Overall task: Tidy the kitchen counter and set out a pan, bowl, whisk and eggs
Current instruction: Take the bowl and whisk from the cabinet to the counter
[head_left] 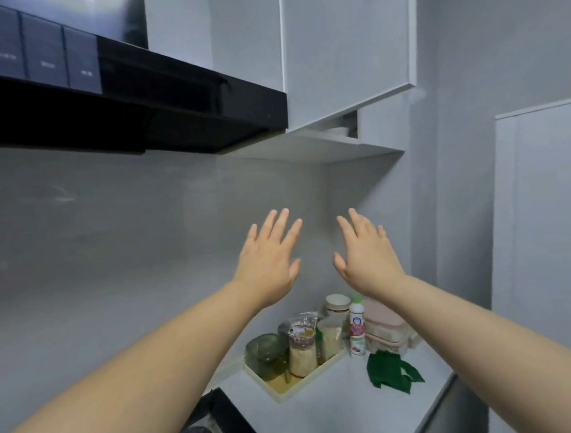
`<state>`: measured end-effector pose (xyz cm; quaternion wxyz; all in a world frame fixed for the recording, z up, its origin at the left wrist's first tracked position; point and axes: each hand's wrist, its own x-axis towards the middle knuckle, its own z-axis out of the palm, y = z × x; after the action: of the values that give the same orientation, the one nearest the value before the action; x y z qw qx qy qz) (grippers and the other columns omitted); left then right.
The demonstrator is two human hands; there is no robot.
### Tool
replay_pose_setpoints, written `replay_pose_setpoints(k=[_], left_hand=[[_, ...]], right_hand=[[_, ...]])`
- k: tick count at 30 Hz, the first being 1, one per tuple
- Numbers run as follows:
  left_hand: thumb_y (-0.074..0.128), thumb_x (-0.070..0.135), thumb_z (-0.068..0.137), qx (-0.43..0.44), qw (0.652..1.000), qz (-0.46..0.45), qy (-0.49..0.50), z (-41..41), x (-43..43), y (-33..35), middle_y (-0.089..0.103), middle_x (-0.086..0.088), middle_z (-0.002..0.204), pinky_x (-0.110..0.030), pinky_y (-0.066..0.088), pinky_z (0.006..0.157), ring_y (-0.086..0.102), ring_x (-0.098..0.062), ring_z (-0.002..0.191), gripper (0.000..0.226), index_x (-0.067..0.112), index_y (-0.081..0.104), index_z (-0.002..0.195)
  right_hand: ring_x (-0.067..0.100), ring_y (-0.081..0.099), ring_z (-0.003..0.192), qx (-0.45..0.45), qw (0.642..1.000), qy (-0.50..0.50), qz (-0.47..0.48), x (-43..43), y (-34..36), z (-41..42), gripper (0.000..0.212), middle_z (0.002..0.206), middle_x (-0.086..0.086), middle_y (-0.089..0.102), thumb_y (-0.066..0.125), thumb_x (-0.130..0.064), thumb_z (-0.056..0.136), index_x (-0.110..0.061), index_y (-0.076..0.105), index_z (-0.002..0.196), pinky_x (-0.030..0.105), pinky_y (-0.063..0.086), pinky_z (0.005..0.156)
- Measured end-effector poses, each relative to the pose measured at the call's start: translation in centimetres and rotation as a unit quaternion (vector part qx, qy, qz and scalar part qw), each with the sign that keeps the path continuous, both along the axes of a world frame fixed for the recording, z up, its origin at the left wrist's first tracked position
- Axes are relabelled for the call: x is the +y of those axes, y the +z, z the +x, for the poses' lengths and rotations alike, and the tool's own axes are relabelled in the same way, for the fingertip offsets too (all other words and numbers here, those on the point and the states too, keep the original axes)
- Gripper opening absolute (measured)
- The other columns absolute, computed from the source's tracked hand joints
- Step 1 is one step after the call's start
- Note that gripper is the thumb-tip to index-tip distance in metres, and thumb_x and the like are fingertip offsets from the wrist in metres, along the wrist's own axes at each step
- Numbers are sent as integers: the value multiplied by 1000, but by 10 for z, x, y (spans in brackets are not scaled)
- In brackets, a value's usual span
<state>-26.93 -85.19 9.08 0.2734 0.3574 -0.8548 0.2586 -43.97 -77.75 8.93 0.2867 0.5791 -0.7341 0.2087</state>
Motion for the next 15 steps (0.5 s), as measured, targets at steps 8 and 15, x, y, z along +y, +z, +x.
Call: replay_pose_setpoints(k=[8,15], left_hand=[[39,42,95,-24,997,-68,-35,-85,-63,56,-11,-5,160,-44,4,119,-11,-22,147,74,21,-5,152],[38,42,95,-27,991,-123,-49,-156,-82,91,-2,-8,160,-44,5,118,-6,-24,147,72,20,1,152]], right_hand=[[26,11,145,-3,997,-67,-50,-35,45,-78,69,158,12,6,43,-39,93,-12,14,150,47,16,116],[25,8,145,-20,993,-74,-89,-52,78,-148,69,159,10,5,43,-37,94,-12,12,151,46,12,117]])
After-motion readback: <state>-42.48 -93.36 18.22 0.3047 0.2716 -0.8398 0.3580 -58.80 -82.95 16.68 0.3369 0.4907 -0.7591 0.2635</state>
